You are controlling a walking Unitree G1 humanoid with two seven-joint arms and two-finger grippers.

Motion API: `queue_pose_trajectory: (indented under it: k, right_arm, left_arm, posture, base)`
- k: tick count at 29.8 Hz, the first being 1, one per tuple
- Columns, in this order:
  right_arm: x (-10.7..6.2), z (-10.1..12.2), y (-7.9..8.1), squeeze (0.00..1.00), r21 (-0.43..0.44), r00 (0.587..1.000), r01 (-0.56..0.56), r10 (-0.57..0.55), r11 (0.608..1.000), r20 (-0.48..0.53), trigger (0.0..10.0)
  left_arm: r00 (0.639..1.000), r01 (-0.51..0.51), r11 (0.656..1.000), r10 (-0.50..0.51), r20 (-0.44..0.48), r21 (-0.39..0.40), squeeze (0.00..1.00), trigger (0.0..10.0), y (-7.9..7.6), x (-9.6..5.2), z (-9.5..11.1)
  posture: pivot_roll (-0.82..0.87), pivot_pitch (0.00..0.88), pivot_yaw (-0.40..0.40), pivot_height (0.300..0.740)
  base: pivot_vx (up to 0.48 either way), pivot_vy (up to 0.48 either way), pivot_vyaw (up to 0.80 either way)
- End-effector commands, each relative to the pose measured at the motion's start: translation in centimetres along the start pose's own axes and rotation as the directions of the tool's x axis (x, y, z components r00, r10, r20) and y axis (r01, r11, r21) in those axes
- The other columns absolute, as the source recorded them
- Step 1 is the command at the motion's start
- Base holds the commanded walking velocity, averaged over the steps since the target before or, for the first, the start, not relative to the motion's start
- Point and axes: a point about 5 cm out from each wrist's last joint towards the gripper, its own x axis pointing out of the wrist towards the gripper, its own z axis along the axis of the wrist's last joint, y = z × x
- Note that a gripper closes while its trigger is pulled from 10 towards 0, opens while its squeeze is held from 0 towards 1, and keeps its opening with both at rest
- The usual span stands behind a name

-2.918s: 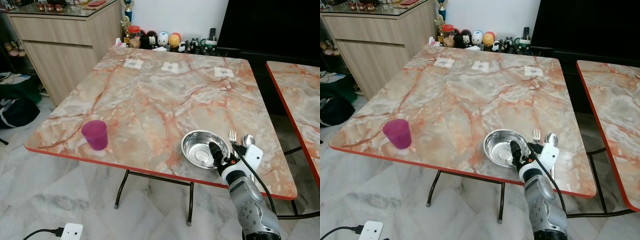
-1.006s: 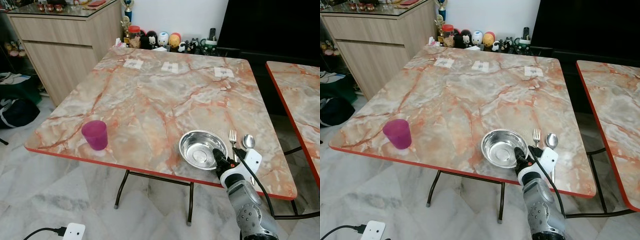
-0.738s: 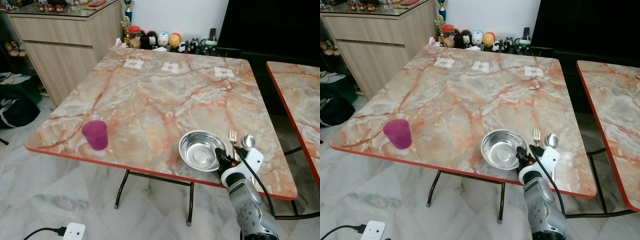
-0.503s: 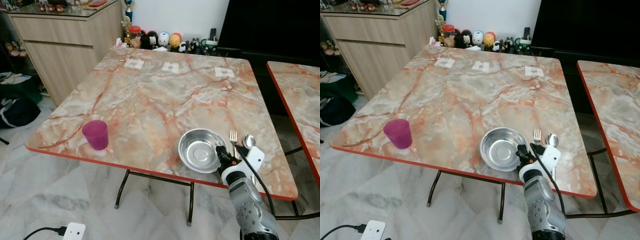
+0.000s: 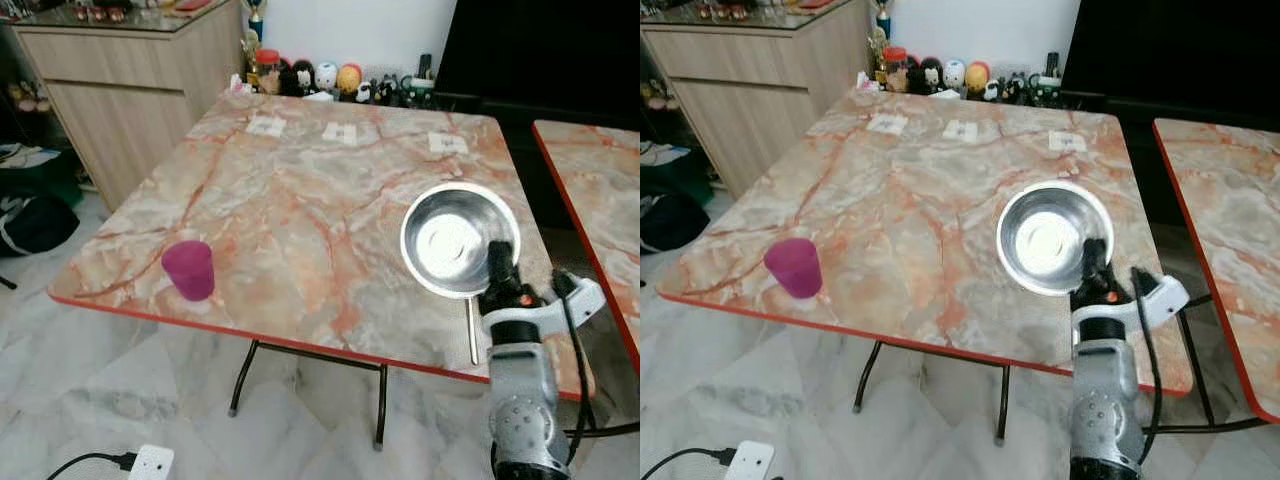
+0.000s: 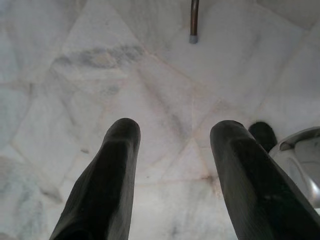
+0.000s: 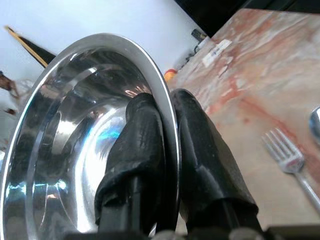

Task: Setting the table

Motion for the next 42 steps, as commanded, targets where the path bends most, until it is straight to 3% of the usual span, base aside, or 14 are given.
queue_pose_trajectory:
  k: [1, 10, 14, 16, 17, 20, 21, 22, 23, 26, 32, 35, 42]
  right_arm:
    - [-0.9, -0.9, 0.3, 0.00, 0.119, 1.000, 0.004, -0.007, 0.993, 0.017, 10.0]
    - [-1.5, -1.0, 0.1, 0.00, 0.168, 0.999, 0.008, -0.014, 0.986, 0.032, 10.0]
    - [-1.8, -0.7, 0.0, 0.00, 0.144, 1.000, -0.003, -0.001, 0.990, 0.031, 10.0]
    - [-2.4, 1.4, -0.9, 0.00, -0.010, 1.000, -0.003, 0.004, 1.000, 0.025, 10.0]
    - [-2.7, 3.0, -1.5, 0.00, -0.155, 1.000, -0.002, 0.004, 0.988, 0.010, 10.0]
    - [-2.8, 3.4, -1.7, 0.00, -0.204, 1.000, -0.005, 0.005, 0.979, 0.001, 10.0]
    - [-3.0, 3.8, -1.9, 0.00, -0.288, 1.000, -0.007, 0.003, 0.957, -0.014, 10.0]
    - [-3.0, 3.8, -1.9, 0.00, -0.288, 1.000, -0.007, 0.003, 0.957, -0.014, 10.0]
    - [-3.0, 4.8, -2.8, 0.00, -0.427, 0.999, 0.013, -0.025, 0.904, -0.022, 10.0]
    - [-2.8, 4.9, -2.5, 0.00, -0.516, 0.998, -0.035, 0.008, 0.856, -0.055, 10.0]
    - [-2.6, 4.3, -1.1, 0.00, -0.582, 0.990, -0.129, 0.071, 0.803, -0.122, 10.0]
    - [-2.2, 4.8, -0.9, 0.00, -0.555, 0.995, -0.093, 0.063, 0.826, -0.073, 10.0]
    - [-2.2, 4.2, -0.8, 0.00, -0.553, 0.996, -0.090, 0.061, 0.829, -0.071, 10.0]
  left_arm:
    - [1.000, -0.013, 1.000, 0.014, -0.028, 0.020, 0.00, 10.0, 0.2, -0.3, -0.8]
    - [0.999, -0.023, 1.000, 0.023, -0.039, 0.014, 0.00, 10.0, 0.5, -0.3, -0.9]
    - [0.999, -0.022, 0.999, 0.023, -0.041, 0.024, 0.00, 10.0, 0.5, -0.3, -0.9]
    - [0.999, -0.024, 0.999, 0.026, -0.044, 0.030, 0.00, 10.0, 0.7, -0.2, -0.9]
    - [0.999, -0.024, 0.999, 0.026, -0.047, 0.034, 0.00, 10.0, 0.8, -0.2, -0.9]
    - [0.999, -0.024, 0.999, 0.026, -0.048, 0.035, 0.00, 10.0, 0.8, -0.2, -0.9]
    - [0.999, -0.024, 0.999, 0.025, -0.048, 0.035, 0.00, 10.0, 0.8, -0.2, -0.9]
    - [0.999, -0.024, 0.999, 0.025, -0.048, 0.035, 0.00, 10.0, 0.8, -0.2, -0.9]
    - [0.999, -0.019, 0.999, 0.021, -0.046, 0.039, 0.00, 10.0, 0.9, -0.2, -0.8]
    - [0.999, -0.018, 0.999, 0.020, -0.044, 0.041, 0.00, 10.0, 1.0, -0.2, -0.8]
    - [0.999, -0.025, 0.999, 0.027, -0.043, 0.042, 0.00, 10.0, 1.1, -0.1, -0.7]
    - [0.999, -0.027, 0.999, 0.029, -0.041, 0.047, 0.00, 10.0, 1.1, -0.1, -0.6]
    - [0.999, -0.024, 0.998, 0.026, -0.036, 0.059, 0.00, 10.0, 0.9, -0.1, -0.5]
  posture:
    - [0.12, 0.000, -0.042, 0.740]
    - [0.13, 0.000, -0.039, 0.740]
    - [0.13, 0.000, -0.035, 0.740]
    - [0.11, 0.000, -0.033, 0.740]
    - [0.11, 0.000, -0.032, 0.740]
    - [0.11, 0.000, -0.032, 0.740]
    - [0.10, 0.000, -0.028, 0.740]
    - [0.10, 0.000, -0.028, 0.740]
    - [0.10, 0.000, -0.025, 0.740]
    - [0.10, 0.000, -0.019, 0.740]
    - [0.10, 0.002, -0.022, 0.740]
    - [0.10, 0.012, -0.017, 0.740]
    - [0.10, 0.022, -0.016, 0.740]
  base:
    - [0.000, 0.000, 0.00]
    - [0.000, 0.000, 0.00]
    - [0.000, 0.000, 0.00]
    - [0.000, 0.000, 0.00]
    - [0.000, 0.000, 0.00]
    - [0.000, 0.000, 0.00]
    - [0.000, 0.000, 0.00]
    - [0.000, 0.000, 0.00]
    - [0.000, 0.000, 0.00]
    - [0.000, 0.000, 0.00]
    - [0.000, 0.000, 0.00]
    - [0.000, 0.000, 0.00]
    - [0.000, -0.250, 0.00]
